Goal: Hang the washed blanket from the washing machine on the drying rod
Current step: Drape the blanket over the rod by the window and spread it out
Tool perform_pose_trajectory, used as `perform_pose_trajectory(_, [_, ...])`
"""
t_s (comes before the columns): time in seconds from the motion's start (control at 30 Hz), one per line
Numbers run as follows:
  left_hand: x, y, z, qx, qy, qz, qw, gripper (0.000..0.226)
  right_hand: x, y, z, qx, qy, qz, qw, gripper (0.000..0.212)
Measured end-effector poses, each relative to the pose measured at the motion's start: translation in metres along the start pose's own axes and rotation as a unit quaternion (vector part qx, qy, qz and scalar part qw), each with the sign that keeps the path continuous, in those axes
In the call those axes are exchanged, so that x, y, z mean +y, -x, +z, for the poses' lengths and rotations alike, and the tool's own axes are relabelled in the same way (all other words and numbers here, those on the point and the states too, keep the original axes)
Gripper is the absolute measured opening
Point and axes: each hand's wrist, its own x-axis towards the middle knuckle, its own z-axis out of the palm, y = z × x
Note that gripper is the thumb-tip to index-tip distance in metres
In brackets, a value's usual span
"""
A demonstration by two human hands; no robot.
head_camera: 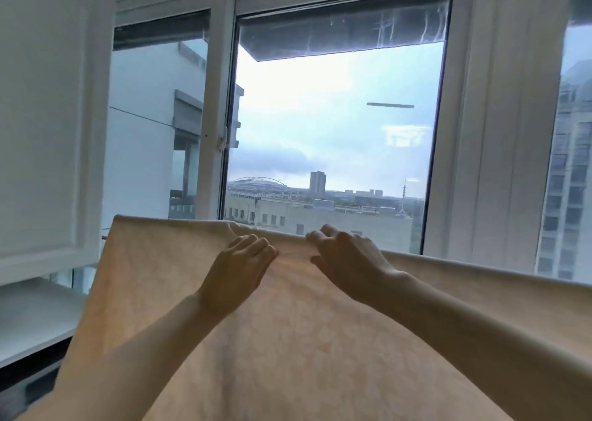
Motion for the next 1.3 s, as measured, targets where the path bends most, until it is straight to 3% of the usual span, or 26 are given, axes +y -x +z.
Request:
perform_pose_trajectory(0.17, [-0.016, 0.005, 0.003, -0.036, 0.049, 0.081, 0.995, 0.011, -0.031, -0.038, 0.02, 0.002, -0.03, 0.009, 1.0, 0.036])
perform_pose_trajectory(0.27, [-0.037, 0.012, -0.002, -0.058, 0.066, 0.121, 0.989, 0.017, -0.037, -0.046, 0.033, 0.025, 0.016, 0.029, 0.999, 0.048])
perform_pose_trajectory(0.43, [-0.114, 0.021, -0.019, -0.015, 0.089, -0.099, 0.991, 0.014, -0.034, -0.042, 0.057, 0.119, 0.093, 0.064, 0.987, 0.064])
perform_pose_trajectory(0.63, [-0.203, 0.045, -0.016, -0.17, 0.161, -0.233, 0.944, 0.041, -0.045, -0.04, 0.067, 0.148, 0.12, 0.104, 0.976, 0.047])
perform_pose_trajectory(0.73, [-0.223, 0.058, -0.017, -0.18, 0.205, -0.221, 0.936, 0.044, -0.055, -0.046, 0.066, 0.141, 0.102, 0.117, 0.978, 0.034])
perform_pose_trajectory(0.97, [-0.231, 0.066, -0.02, -0.063, 0.224, -0.197, 0.952, 0.024, -0.09, -0.091, 0.067, 0.075, 0.043, 0.079, 0.993, 0.029])
perform_pose_trajectory(1.07, [-0.232, 0.068, -0.024, -0.053, 0.177, -0.16, 0.97, 0.019, -0.107, -0.119, 0.074, 0.048, 0.013, 0.069, 0.996, 0.025])
perform_pose_trajectory(1.17, [-0.235, 0.076, -0.034, -0.066, 0.059, -0.09, 0.992, 0.018, -0.114, -0.136, 0.082, 0.028, 0.007, 0.066, 0.997, 0.019])
perform_pose_trajectory(1.3, [-0.241, 0.092, -0.041, -0.062, 0.032, -0.084, 0.994, 0.024, -0.121, -0.144, 0.086, 0.056, -0.052, 0.054, 0.996, 0.025])
